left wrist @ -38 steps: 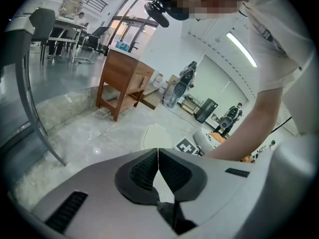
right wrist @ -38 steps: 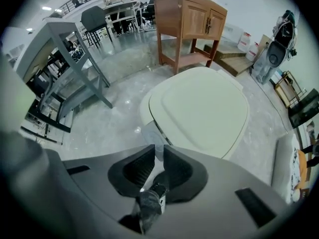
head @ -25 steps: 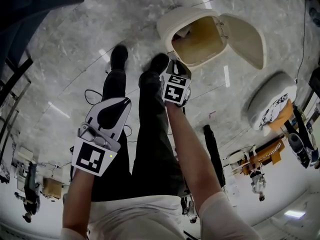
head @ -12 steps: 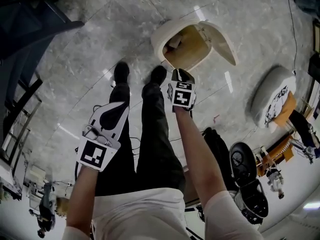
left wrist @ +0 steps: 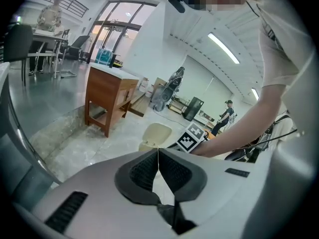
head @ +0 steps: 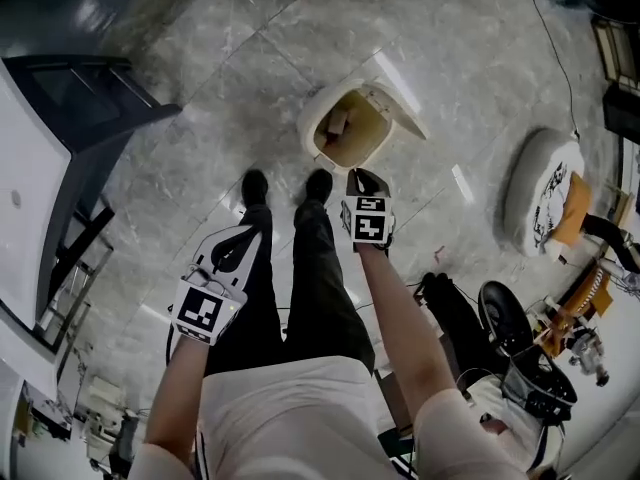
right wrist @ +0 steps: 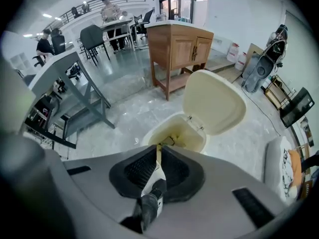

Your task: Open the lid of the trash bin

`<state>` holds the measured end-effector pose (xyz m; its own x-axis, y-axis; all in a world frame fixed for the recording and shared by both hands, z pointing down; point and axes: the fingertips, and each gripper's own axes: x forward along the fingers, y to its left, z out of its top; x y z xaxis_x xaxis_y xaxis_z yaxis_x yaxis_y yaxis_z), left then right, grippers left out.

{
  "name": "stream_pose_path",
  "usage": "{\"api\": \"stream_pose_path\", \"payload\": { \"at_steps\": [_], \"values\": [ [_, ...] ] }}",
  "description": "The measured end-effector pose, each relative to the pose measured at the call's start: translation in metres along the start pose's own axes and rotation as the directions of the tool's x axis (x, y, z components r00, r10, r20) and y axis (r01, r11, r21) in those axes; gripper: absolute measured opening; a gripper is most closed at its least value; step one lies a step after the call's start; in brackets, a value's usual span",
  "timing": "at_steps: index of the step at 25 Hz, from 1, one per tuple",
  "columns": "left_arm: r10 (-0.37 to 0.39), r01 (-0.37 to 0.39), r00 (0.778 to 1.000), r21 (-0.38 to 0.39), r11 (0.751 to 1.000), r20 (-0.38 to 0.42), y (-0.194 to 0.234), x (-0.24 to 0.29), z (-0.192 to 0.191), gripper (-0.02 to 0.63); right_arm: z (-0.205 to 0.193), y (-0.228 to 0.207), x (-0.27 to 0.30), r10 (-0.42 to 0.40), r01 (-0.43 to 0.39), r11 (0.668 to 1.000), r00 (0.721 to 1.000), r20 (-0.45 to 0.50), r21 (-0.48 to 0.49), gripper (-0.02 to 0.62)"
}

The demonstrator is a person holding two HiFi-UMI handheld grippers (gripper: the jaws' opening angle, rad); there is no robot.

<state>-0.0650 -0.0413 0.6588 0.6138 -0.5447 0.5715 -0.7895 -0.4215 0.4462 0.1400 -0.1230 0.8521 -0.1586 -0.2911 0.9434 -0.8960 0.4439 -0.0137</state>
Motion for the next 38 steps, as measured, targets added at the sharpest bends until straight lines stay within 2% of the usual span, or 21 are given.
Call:
{"api": "stream_pose_path", "payload": {
  "at_steps": [8,16,20,28,38],
  "values": [
    [-0.046,0.046,0.999,0.028,0.999,0.006,-0.008,-0.032,0.029,0.018,0.033,0.003,-0.073,0.015,-0.020,0.999,0.995,0.098,0.049,0.040],
    [-0.097,0.096,0.995,0.116,0.989,0.006,-0.001,-0.051,0.061,0.018,0.060,-0.003,-0.142,-0.016,-0.013,0.991,0.977,0.214,0.134,0.031],
    [-0.111,0.110,0.994,0.134,0.985,-0.001,0.001,-0.062,0.075,0.018,0.068,0.000,-0.180,-0.023,-0.018,0.988,0.965,0.260,0.154,0.031],
    [-0.154,0.147,0.988,0.158,0.976,0.032,-0.013,-0.070,0.107,0.018,0.065,-0.011,-0.252,-0.069,0.000,0.982,0.932,0.356,0.189,0.031],
    [-0.165,0.143,0.982,0.220,0.965,0.086,-0.057,-0.072,0.143,0.018,0.046,-0.027,-0.332,-0.091,-0.018,0.976,0.869,0.486,0.215,0.031]
  ]
}}
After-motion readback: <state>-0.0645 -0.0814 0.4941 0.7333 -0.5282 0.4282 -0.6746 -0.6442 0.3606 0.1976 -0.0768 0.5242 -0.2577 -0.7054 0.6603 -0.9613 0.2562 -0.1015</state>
